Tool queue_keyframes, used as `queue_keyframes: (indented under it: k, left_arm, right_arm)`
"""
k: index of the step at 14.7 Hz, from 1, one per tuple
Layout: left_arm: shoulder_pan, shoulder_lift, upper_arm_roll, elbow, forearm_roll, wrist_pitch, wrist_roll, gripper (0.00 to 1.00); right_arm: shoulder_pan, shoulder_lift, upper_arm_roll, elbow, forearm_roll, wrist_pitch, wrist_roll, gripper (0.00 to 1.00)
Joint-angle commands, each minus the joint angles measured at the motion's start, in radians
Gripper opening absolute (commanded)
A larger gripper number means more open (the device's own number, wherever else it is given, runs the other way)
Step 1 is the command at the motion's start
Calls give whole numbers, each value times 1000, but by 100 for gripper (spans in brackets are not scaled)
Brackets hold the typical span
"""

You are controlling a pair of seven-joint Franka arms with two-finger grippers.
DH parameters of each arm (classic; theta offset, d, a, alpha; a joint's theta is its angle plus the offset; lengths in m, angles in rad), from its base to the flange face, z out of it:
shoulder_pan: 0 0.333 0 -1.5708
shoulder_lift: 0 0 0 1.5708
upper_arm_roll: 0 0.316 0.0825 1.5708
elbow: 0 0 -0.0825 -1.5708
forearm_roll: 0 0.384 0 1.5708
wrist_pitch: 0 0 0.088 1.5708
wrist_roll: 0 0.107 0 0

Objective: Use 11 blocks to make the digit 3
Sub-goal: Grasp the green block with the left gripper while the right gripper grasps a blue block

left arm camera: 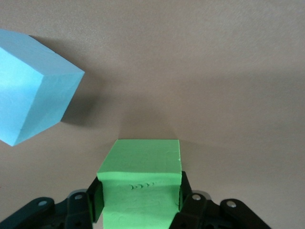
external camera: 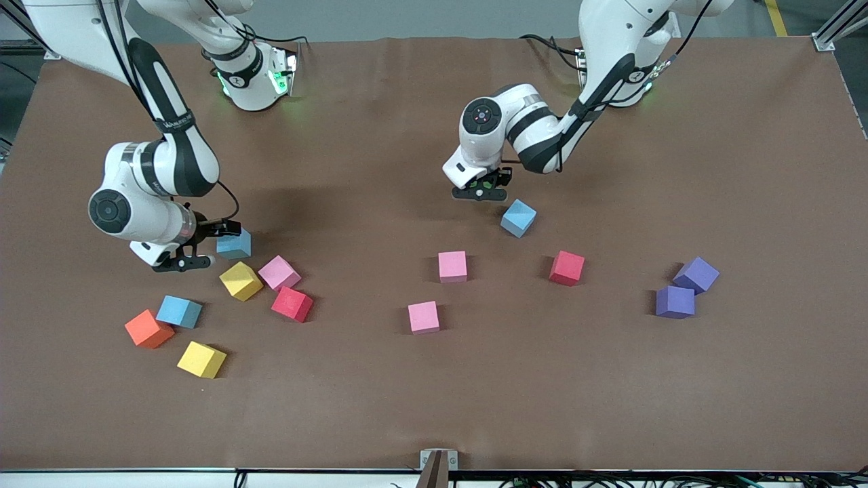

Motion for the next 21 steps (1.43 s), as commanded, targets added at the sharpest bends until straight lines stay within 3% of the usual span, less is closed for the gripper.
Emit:
queue_keyframes:
  k: [1,6,8,11,12,17,19,21]
  left_arm:
    - [-47,40,-6,71,14,-2,-59,36]
    - [-138,102,-4,214,9,-77,-93,36]
    - [-152,105,-4,222,10,-91,-94,36]
    - [-163,111,-4,227,12,-92,-94,36]
    - [-164,119,-3,230,10,-92,-96,36]
    - [-167,123,-3,230,14,-114,-120,36]
    - [-178,125,-1,230,18,-115,-143,36]
    - [-181,132,0,233,20,-115,-145,36]
  right_arm:
    - [17,23,-2,-15,-4,42,-8,100]
    - [25,43,-1,-25,-4,59,-8,100]
    - [27,58,-2,-25,-4,83,-8,98]
    - [27,83,-2,-20,-4,88,-6,83]
    - [28,83,-1,-14,-4,87,-6,66]
    - [33,81,-2,3,-4,50,7,25]
    - [22,80,-2,55,42,-37,79,16]
    - [22,70,-7,115,140,-149,128,15]
